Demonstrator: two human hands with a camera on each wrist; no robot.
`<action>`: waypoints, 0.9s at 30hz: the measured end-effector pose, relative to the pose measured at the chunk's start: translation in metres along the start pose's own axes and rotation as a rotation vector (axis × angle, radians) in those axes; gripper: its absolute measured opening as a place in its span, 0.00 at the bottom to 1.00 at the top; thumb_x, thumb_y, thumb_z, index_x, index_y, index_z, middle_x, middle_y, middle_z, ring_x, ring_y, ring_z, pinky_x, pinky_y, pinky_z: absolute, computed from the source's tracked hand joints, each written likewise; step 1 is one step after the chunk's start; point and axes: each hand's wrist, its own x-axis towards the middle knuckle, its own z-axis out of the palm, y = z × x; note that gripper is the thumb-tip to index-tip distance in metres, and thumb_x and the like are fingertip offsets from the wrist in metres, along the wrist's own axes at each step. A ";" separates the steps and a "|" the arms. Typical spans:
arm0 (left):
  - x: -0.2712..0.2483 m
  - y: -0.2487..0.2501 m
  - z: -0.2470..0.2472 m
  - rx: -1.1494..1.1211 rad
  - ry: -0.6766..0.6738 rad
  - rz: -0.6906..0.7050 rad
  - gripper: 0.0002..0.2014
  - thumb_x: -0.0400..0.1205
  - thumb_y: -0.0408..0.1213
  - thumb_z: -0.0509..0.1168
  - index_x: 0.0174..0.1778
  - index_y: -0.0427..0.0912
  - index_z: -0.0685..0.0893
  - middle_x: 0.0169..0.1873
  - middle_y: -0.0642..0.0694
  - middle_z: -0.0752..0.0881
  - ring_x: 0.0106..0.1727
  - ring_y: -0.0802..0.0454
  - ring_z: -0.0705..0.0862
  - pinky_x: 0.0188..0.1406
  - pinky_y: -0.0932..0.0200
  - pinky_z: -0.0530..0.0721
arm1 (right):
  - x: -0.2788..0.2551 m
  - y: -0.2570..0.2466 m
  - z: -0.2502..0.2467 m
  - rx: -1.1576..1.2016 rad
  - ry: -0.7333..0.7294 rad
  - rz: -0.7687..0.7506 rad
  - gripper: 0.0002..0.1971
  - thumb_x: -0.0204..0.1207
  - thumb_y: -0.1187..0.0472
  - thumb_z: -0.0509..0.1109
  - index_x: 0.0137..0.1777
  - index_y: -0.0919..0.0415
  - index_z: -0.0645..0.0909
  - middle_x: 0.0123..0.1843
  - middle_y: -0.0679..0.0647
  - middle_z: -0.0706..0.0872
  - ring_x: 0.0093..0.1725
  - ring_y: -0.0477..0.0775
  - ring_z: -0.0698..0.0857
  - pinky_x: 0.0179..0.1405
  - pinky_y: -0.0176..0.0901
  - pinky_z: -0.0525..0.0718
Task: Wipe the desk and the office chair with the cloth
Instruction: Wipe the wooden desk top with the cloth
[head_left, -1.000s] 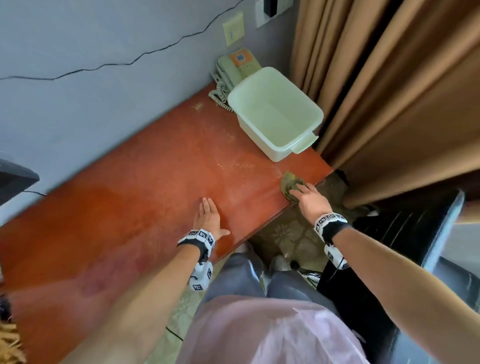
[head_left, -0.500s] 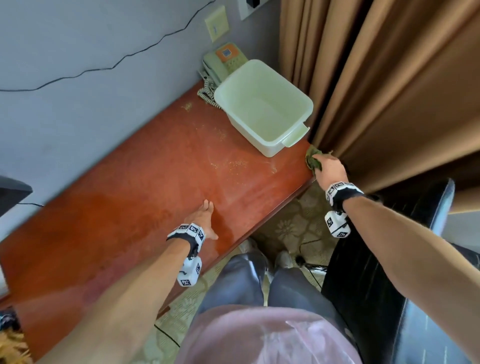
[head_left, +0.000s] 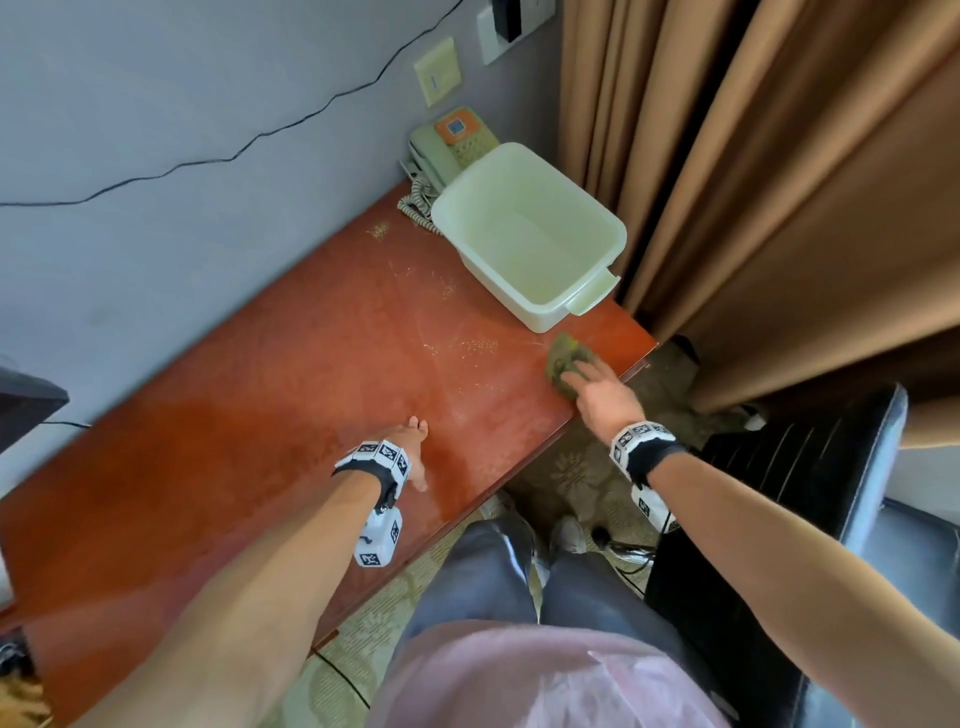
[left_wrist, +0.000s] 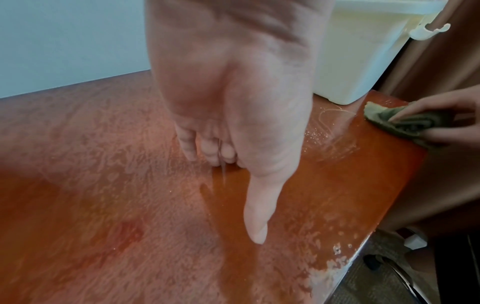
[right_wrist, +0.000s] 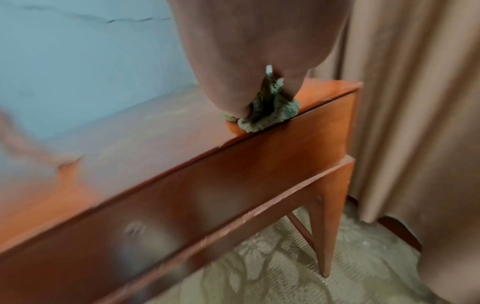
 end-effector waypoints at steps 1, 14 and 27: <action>-0.001 0.000 0.000 0.003 -0.001 0.001 0.61 0.78 0.52 0.79 0.92 0.47 0.37 0.91 0.50 0.38 0.92 0.45 0.51 0.88 0.44 0.63 | 0.007 0.010 -0.005 0.041 0.052 0.075 0.26 0.80 0.73 0.67 0.76 0.53 0.78 0.83 0.54 0.73 0.87 0.66 0.62 0.73 0.71 0.81; -0.004 0.001 0.012 -0.048 0.043 0.017 0.62 0.79 0.47 0.80 0.92 0.46 0.36 0.90 0.48 0.36 0.92 0.46 0.48 0.87 0.44 0.61 | 0.068 0.033 -0.033 0.211 0.244 0.127 0.23 0.71 0.77 0.66 0.65 0.62 0.85 0.68 0.63 0.85 0.70 0.70 0.80 0.69 0.57 0.83; 0.007 -0.036 -0.015 -0.139 0.420 0.108 0.39 0.81 0.55 0.75 0.87 0.54 0.68 0.78 0.53 0.80 0.75 0.48 0.81 0.68 0.48 0.84 | 0.012 -0.058 0.025 0.037 -0.110 -0.157 0.29 0.81 0.73 0.66 0.80 0.52 0.76 0.87 0.49 0.70 0.89 0.60 0.60 0.78 0.67 0.78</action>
